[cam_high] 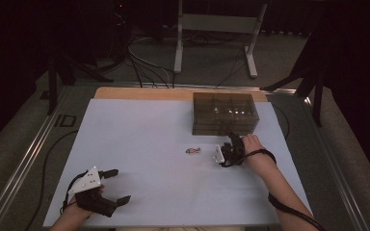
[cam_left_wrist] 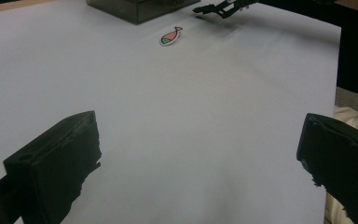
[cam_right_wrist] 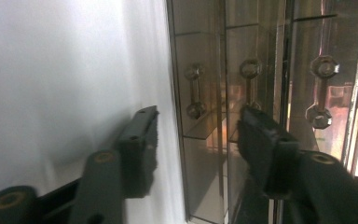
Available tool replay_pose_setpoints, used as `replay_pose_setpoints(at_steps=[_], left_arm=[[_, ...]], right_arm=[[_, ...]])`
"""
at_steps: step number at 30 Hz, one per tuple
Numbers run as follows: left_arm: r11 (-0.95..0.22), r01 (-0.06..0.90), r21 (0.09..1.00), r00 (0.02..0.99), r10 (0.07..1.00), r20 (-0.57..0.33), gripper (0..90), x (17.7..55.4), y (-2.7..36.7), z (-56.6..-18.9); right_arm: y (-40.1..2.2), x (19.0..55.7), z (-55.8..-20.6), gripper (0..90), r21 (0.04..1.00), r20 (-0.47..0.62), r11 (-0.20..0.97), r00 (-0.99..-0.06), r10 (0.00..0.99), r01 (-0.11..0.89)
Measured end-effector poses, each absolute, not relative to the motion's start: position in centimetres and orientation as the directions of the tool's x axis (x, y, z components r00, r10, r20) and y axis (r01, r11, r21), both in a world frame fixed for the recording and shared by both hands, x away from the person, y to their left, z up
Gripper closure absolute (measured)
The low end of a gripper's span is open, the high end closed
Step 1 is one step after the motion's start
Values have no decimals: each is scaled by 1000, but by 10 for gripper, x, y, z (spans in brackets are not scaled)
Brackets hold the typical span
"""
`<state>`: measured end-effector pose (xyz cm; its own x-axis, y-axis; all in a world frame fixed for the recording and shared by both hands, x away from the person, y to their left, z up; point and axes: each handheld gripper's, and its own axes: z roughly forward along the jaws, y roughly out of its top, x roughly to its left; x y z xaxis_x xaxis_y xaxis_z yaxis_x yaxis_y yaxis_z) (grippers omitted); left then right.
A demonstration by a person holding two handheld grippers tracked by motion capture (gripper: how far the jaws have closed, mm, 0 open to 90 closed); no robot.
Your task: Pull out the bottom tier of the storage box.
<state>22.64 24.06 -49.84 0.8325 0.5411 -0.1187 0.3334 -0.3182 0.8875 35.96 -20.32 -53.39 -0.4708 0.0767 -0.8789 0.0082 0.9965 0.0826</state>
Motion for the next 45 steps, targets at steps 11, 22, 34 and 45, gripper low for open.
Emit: replay_pose_setpoints(at_steps=[11,22,34,45], left_arm=[[-312,337,888,831,541,-125,0,227,241,-498],[-313,340,887,830,544,-126,0,227,241,-499],[-313,338,887,828,547,-122,0,227,241,-499],[-315,336,888,827,550,-117,0,227,241,-499]], right_arm=[[-199,369,-543,664,5,-902,1000,-433,4,-2],[-197,375,-550,734,-61,-911,998,-408,-57,-3],[-195,378,-557,779,-73,-918,997,-391,-68,-1],[-194,378,-558,787,-65,-924,998,-379,-57,10]])
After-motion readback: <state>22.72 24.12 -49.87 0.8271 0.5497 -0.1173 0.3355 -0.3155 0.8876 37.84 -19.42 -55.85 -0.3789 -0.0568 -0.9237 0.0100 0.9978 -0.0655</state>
